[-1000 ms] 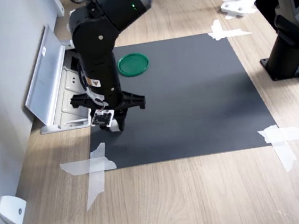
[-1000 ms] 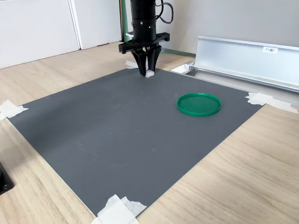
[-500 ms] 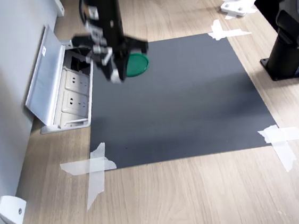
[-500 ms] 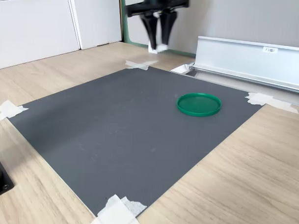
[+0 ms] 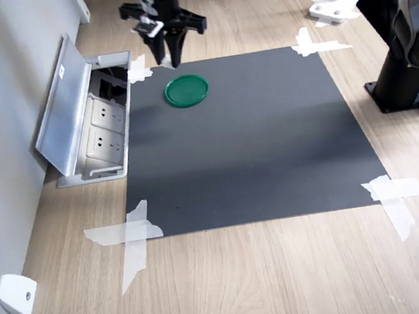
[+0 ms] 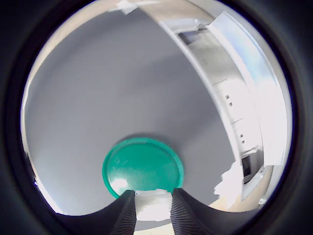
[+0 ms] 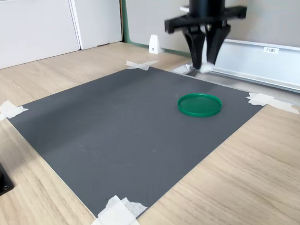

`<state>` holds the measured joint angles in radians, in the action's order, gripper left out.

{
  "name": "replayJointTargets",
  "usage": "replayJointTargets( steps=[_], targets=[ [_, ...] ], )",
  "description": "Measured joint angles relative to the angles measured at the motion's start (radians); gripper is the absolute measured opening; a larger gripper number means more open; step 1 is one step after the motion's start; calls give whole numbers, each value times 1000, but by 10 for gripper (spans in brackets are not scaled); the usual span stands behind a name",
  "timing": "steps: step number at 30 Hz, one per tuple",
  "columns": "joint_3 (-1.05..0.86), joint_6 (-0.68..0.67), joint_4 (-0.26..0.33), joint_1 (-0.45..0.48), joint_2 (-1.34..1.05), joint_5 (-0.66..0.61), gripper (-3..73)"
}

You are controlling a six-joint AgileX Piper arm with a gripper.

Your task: Grasp a white terminal and put it on the green lid.

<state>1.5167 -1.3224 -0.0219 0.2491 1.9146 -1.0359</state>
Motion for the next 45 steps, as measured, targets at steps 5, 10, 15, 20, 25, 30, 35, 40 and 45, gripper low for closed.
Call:
replayJointTargets(
  steps=[5,10,15,20,25,30,35,40,45],
  targets=[
    [-98,-14,-4,10,0,97,265],
    [-142,-14,-3,10,2,162,265],
    [-144,-16,-4,10,16,177,265],
    [-146,-13,16,10,20,170,320],
    [-146,30,22,10,20,163,549],
    [-147,106,59,10,-61,157,683],
    [-147,266,193,10,-270,157,664],
    [-168,385,275,-28,-490,156,475],
    [-270,461,268,-110,-712,160,117]
  ],
)
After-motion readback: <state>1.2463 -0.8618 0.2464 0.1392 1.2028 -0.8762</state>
